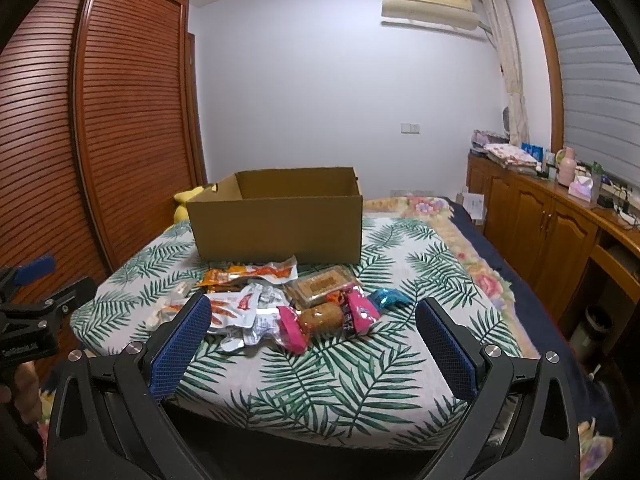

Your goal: Organize snacks

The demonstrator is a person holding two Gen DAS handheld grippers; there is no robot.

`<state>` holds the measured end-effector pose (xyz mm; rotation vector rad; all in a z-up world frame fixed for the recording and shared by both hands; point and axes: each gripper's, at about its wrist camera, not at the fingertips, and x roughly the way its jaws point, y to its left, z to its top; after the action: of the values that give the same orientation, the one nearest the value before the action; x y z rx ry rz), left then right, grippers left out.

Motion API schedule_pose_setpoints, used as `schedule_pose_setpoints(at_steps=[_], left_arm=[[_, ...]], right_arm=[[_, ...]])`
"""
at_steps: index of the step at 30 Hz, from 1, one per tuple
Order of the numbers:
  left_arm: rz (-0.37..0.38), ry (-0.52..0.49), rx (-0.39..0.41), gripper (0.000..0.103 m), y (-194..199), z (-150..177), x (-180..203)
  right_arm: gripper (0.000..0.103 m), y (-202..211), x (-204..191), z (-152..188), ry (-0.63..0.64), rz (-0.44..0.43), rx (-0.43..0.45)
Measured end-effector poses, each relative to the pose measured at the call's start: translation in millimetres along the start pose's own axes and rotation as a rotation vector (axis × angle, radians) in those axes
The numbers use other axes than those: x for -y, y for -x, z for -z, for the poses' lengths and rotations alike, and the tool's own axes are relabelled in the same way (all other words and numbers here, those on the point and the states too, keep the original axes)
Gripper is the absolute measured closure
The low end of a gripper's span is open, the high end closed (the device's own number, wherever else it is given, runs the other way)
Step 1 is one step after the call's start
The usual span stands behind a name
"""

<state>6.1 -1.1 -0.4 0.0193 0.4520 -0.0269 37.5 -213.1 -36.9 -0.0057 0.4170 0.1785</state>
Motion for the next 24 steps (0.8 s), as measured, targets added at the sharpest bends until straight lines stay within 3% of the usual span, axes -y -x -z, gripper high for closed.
schedule_pose_setpoints(at_steps=[8,18,24], left_arm=[[0.03,-0.023,-0.032,0.0,-31,-3,-1],[0.167,-0.08,-0.153,0.007,-85,-8,-4],[0.239,-0.173,-0.225,0.009,-118,-7,2]], right_arm=[[0.0,-17,16,-2,0.036,-0.023,-0.044],[0.001,-57,36,1,0.029,-0.076,-0.118],[0.001,-84,45,9,0.008,-0.092,-0.173]])
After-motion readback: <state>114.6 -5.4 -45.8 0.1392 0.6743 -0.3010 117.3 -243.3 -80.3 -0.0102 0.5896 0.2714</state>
